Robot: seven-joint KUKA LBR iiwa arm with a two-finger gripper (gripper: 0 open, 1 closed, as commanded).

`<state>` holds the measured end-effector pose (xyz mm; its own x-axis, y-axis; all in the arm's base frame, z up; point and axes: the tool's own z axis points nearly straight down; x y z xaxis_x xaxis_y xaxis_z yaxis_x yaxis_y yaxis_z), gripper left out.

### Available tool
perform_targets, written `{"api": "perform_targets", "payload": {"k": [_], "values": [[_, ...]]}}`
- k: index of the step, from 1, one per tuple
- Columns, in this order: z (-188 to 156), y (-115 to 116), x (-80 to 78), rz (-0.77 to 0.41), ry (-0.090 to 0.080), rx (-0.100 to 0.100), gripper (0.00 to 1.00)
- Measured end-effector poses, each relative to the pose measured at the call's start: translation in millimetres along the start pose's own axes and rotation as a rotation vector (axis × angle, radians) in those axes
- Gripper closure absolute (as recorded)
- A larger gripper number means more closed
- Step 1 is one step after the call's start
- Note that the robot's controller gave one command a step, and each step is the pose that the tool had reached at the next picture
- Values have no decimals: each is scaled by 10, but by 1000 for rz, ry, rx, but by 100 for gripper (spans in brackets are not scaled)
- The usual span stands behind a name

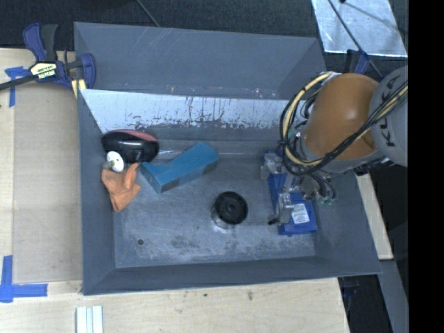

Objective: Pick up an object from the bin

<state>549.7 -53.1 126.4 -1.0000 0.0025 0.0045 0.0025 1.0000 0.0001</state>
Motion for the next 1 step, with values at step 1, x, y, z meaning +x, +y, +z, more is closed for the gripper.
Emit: {"api": "perform_targets", "payload": {"k": [1], "values": [[-48,1,-16,-2,-8,1,0]]}}
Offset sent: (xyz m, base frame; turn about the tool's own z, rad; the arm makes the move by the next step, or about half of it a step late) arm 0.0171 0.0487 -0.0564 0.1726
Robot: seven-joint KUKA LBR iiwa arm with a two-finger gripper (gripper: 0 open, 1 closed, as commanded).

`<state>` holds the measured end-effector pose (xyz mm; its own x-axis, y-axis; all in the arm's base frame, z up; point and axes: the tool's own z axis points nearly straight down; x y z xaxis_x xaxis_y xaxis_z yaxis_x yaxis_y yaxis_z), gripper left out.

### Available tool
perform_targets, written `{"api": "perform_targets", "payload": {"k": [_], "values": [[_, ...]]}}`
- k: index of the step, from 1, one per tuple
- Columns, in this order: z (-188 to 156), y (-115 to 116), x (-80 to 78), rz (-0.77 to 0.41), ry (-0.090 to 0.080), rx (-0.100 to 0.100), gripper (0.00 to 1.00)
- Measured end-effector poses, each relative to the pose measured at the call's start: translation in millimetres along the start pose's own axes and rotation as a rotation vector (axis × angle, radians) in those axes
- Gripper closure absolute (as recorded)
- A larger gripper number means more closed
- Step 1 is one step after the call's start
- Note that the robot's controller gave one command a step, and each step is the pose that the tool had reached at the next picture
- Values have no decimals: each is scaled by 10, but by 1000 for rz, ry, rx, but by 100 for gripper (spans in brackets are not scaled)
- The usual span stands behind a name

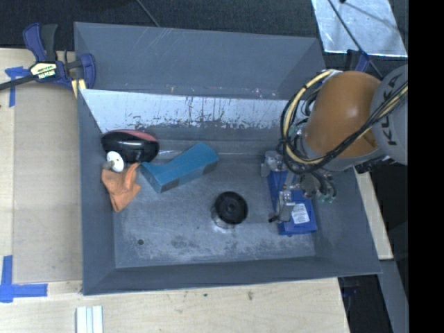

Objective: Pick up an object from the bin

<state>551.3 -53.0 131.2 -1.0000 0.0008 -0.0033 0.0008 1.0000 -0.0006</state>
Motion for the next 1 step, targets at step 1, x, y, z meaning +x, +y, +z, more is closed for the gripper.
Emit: {"api": "perform_targets", "payload": {"k": [1], "values": [[310,240,-109,104,-6,1,0]]}}
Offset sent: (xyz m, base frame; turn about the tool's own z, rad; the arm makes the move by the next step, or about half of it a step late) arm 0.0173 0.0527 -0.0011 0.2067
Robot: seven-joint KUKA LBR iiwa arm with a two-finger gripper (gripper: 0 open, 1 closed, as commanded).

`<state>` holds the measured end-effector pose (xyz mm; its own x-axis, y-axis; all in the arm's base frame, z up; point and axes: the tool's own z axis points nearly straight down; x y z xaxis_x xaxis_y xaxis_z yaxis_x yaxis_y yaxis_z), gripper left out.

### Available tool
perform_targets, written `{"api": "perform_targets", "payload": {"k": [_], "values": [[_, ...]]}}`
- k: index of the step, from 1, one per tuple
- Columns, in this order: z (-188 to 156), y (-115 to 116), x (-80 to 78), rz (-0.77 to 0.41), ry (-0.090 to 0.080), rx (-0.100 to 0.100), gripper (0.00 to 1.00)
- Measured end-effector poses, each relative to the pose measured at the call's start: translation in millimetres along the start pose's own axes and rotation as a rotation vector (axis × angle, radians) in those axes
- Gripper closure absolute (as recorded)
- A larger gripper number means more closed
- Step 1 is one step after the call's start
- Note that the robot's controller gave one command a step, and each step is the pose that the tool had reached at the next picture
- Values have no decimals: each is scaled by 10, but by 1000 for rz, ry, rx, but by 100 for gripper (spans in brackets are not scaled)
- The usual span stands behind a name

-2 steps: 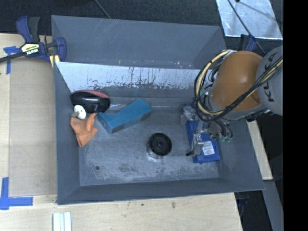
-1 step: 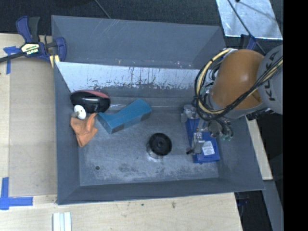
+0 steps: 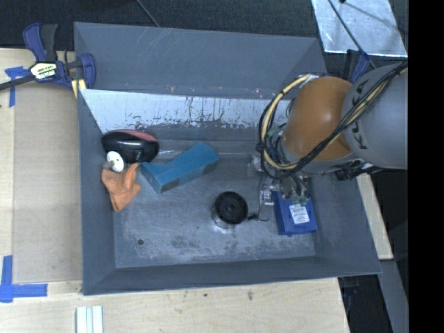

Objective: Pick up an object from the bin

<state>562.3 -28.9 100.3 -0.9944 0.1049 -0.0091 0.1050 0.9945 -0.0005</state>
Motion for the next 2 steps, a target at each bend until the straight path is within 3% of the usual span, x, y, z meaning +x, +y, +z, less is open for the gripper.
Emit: {"api": "perform_targets", "payload": {"k": [1,2], "values": [[-27,218,-9,74,8,0,0],[-61,328,44,7,5,0,0]]}}
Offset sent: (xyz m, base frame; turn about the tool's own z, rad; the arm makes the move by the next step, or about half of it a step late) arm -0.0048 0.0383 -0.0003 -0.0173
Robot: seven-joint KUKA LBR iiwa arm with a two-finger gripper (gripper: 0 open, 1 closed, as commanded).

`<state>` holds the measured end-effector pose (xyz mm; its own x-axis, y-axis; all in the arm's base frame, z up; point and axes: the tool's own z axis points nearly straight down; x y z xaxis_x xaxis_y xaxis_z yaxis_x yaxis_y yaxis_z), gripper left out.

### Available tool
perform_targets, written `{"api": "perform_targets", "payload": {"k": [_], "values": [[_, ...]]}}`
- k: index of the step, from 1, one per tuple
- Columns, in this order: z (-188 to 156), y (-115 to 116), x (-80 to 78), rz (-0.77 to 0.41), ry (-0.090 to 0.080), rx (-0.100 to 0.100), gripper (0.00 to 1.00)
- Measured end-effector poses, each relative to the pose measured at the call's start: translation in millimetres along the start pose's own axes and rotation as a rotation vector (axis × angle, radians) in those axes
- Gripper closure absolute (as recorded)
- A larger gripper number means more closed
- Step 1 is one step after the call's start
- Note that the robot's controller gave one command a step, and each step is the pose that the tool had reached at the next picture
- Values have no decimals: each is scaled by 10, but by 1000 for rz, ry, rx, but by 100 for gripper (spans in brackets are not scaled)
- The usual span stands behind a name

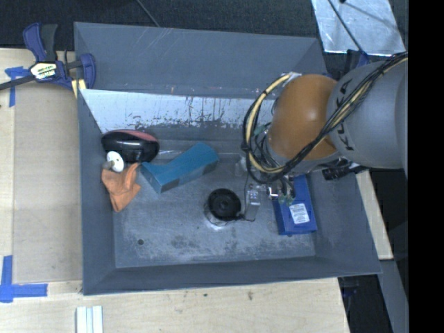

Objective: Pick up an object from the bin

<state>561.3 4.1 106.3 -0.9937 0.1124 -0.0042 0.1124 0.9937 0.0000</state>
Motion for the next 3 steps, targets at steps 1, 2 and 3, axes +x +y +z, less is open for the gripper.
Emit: {"api": "perform_targets", "payload": {"k": [1,2,3], "values": [[351,307,58,71,14,2,0],[325,281,137,153,4,-3,100],[325,281,137,152,4,-3,100]]}}
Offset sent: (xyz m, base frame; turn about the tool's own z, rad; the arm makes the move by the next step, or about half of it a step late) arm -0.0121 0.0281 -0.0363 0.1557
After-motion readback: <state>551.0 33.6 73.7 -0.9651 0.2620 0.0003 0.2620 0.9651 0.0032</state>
